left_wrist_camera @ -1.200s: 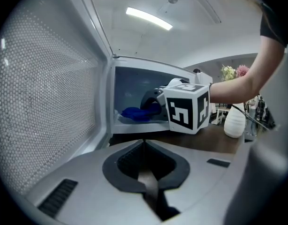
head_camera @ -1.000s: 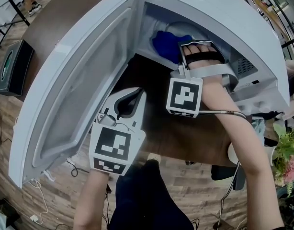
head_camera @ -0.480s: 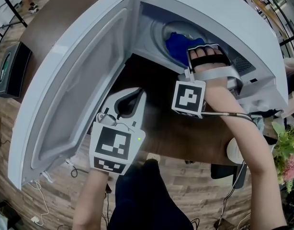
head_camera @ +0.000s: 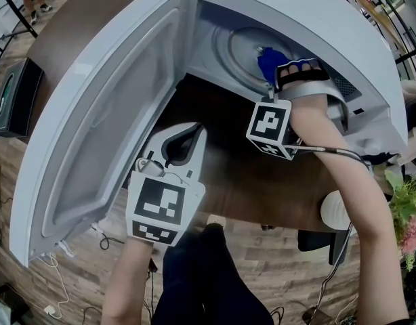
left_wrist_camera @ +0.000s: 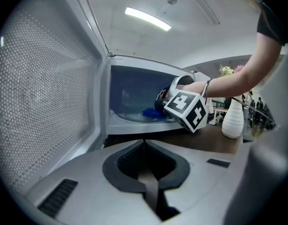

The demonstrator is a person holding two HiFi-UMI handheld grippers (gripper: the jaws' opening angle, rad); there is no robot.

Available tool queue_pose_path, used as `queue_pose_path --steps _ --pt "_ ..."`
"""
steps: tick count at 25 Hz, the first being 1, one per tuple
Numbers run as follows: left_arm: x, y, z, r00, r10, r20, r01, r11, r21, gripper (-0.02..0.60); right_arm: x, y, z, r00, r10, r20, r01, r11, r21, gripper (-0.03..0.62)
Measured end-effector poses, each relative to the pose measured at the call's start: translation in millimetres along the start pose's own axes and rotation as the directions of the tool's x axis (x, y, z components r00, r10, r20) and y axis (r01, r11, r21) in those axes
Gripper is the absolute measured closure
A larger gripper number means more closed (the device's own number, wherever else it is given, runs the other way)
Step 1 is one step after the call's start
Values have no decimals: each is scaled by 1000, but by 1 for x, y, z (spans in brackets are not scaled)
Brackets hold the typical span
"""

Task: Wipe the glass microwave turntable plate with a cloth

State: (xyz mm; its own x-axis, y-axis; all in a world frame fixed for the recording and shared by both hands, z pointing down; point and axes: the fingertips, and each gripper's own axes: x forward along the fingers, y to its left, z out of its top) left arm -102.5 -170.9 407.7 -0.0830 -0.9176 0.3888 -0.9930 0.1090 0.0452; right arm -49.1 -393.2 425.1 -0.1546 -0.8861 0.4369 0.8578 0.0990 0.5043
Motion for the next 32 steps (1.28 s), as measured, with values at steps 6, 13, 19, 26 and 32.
queue_pose_path --steps 6,13,19,26,32 --pt "-1 -2 -2 1000 -2 -6 2 1000 4 569 10 19 -18 982 151 -110 -158 986 -57 519" --pt "-3 1 -3 1000 7 -8 -7 1000 1 569 12 26 -26 968 191 -160 -211 970 -117 519" --pt "-3 -1 -3 1000 2 -6 -2 1000 7 569 4 15 -21 985 164 -47 -162 986 36 517" --pt "-4 -3 -3 1000 -4 -12 4 1000 18 569 -10 -18 -5 994 -8 108 -22 961 275 516" --pt "-7 1 -7 1000 1 -19 -1 1000 11 569 -34 -38 10 959 -163 230 39 885 464 514"
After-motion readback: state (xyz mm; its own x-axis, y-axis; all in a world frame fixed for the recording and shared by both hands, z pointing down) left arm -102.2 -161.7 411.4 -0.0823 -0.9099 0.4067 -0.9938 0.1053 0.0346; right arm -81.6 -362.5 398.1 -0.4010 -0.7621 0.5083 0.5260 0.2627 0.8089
